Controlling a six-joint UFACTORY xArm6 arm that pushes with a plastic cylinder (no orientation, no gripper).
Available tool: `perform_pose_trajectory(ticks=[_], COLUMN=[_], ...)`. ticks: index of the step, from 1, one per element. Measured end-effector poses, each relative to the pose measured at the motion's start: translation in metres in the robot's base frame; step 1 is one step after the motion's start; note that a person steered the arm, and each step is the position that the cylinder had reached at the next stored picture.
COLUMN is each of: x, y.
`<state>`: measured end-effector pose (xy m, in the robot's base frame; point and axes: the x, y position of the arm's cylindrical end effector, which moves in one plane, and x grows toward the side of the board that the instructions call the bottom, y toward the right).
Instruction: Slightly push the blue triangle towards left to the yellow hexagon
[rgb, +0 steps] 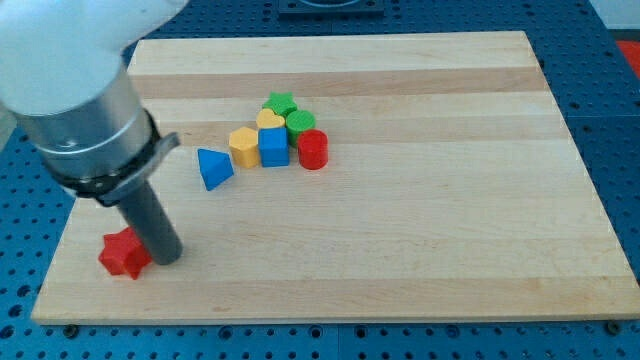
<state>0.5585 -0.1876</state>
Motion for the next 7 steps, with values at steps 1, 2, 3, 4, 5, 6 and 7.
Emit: perform_pose_trajectory(ticks=[1,2,3,4,5,6,7], x=[0.000,0.000,0.000,-0.012,-0.030,-0.057,-0.101], y=[-0.021,-0.023,-0.001,0.060,0.085,0.059,0.007])
